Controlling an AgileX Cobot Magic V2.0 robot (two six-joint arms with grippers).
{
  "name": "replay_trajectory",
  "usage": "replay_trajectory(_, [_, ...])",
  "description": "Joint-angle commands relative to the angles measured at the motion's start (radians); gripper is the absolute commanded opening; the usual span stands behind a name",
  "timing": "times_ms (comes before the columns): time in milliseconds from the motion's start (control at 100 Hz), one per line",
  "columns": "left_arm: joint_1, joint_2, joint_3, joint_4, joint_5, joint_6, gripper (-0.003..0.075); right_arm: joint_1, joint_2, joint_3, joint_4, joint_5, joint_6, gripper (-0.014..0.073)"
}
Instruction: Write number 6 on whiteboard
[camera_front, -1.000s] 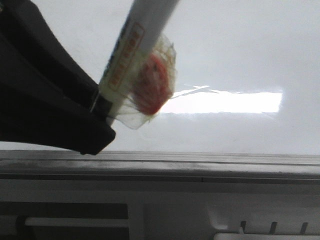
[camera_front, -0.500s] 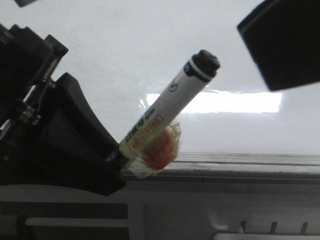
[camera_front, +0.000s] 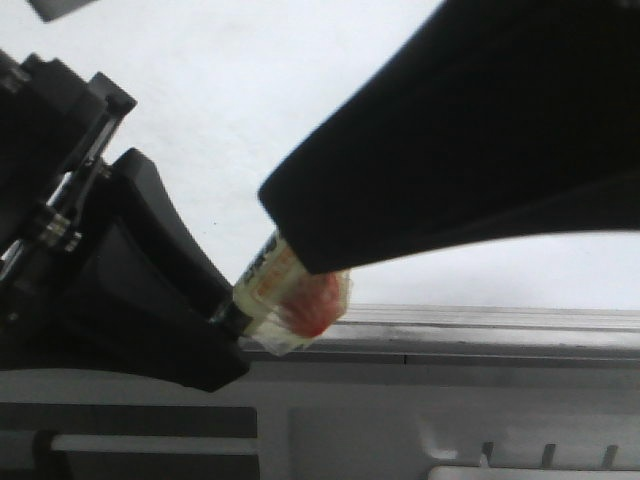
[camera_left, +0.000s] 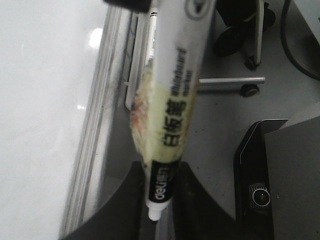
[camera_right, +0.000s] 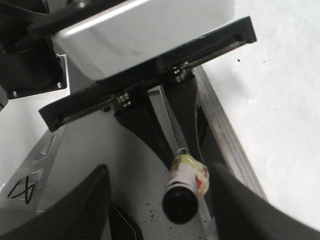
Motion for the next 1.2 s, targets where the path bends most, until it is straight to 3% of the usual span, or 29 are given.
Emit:
replay_trajectory(0, [-0.003, -0.018, -0.031, -0.037, -0.015, -0.002, -0.0019, 0.002, 0.006, -0.031, 0.028, -0.056, -0.011, 0.0391])
replay_trajectory(410, [-0.003, -0.018, -0.099, -0.041, 0.058, -0.002, -0.0019, 0.003, 0.037, -0.029, 0.141, -0.045, -0.011, 0.0360])
replay_trajectory(720, [-0.003, -0.018, -0.100, -0.041, 0.085, -0.002, -0.0019, 0.003, 0.039, -0.029, 0.171, 0.018, -0.011, -0.0074])
replay_trajectory(1190, [-0.003, -0.018, -0.100, -0.050, 0.084, -0.002, -0.0005, 0.003, 0.039, -0.029, 0.172, 0.036, -0.011, -0.0069])
